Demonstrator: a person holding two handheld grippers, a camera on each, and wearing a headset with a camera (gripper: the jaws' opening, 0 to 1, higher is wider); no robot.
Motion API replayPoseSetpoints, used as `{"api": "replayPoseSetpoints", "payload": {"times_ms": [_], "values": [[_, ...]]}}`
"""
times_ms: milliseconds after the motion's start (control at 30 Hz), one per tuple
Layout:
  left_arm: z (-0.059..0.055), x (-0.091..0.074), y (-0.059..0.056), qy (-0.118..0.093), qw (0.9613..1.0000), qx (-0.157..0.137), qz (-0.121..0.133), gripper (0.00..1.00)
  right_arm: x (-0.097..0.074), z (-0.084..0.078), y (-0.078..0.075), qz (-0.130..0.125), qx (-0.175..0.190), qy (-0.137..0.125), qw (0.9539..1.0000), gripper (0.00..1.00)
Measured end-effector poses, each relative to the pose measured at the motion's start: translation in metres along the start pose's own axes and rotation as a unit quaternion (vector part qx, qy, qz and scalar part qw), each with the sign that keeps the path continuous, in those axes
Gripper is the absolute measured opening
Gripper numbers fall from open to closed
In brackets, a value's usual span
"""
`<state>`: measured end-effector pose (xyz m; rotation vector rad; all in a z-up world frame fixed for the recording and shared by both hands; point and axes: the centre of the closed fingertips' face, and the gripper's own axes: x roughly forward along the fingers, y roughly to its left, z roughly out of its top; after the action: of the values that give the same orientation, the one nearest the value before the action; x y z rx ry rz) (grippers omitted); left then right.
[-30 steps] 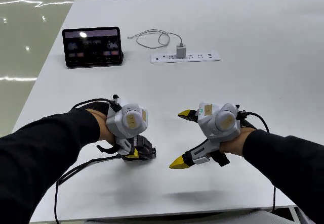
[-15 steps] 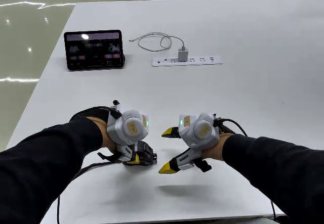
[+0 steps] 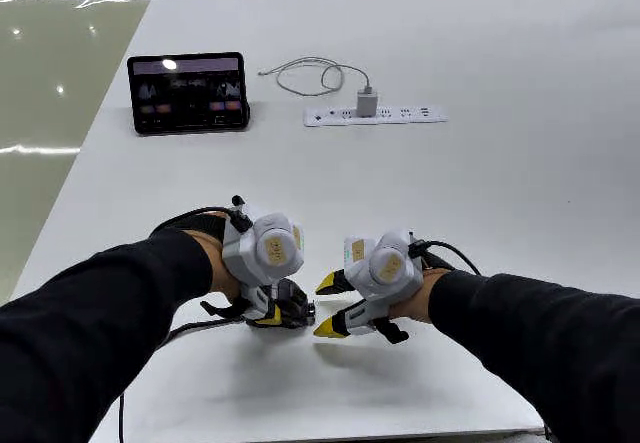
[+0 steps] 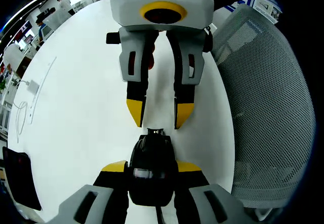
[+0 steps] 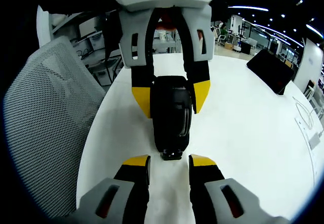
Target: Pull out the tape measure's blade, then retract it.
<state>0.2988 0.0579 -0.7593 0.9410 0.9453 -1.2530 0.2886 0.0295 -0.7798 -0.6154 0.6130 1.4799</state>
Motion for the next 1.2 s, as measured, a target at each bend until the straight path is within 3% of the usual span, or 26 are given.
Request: {"api": "replayPoseSetpoints", "payload": {"times_ms": [167,267,467,533,633,1200], "values": [[0.0,0.0,0.0,0.007,1.0,-0.005,-0.001,0.3,0.004,0.003,-0.001,-0.001,-0.005,0.001,1.0,0.23],[-0.001,0.0,0.0,0.007,1.0,-0.007,0.0,0.3,0.009,0.002,-0.004,-0.012,-0.013,0.006,0.9998,0.12],[-0.001,0.0,0.0,0.001,0.9999,-0.014,0.0,0.31,0.012,0.002,-0.004,0.001,-0.026,0.011,0.9996,0.11],[-0.001,0.0,-0.001,0.004,0.9998,-0.018,-0.002,0.31,0.012,0.003,-0.004,0.007,-0.002,0.014,0.9999,0.1],[-0.002,-0.001,-0.002,0.003,0.9999,-0.012,-0.003,0.3,0.012,0.002,-0.003,0.008,-0.011,0.019,0.9997,0.08],[-0.002,0.0,-0.001,-0.015,0.9991,-0.039,-0.008,0.31,0.006,-0.006,-0.004,-0.005,-0.023,0.039,0.999,0.1]]}}
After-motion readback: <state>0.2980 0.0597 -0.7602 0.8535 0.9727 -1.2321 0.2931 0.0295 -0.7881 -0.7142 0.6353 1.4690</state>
